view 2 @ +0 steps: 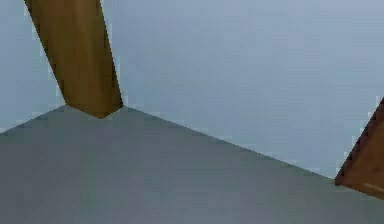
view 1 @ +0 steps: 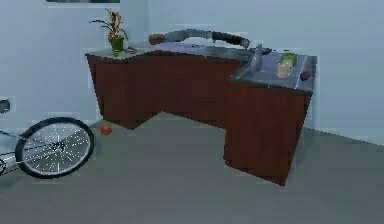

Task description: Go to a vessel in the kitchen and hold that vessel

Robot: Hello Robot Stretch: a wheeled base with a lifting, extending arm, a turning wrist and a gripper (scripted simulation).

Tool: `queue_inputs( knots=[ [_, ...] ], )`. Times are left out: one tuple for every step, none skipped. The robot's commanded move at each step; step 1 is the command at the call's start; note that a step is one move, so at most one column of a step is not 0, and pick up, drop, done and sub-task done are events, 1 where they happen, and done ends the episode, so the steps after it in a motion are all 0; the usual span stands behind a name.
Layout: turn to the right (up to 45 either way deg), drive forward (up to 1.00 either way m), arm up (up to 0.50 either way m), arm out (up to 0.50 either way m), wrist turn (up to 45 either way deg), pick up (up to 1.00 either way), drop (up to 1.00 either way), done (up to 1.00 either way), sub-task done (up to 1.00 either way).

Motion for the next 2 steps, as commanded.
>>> queue_inputs(
  knots=[
    [30.0,0.00,0.00,0.00,0.0,0.00,0.00,0.00,0.00],
    [0.0,0.90,0.00,0.00,0.0,0.00,0.00,0.00,0.00]
  ],
)
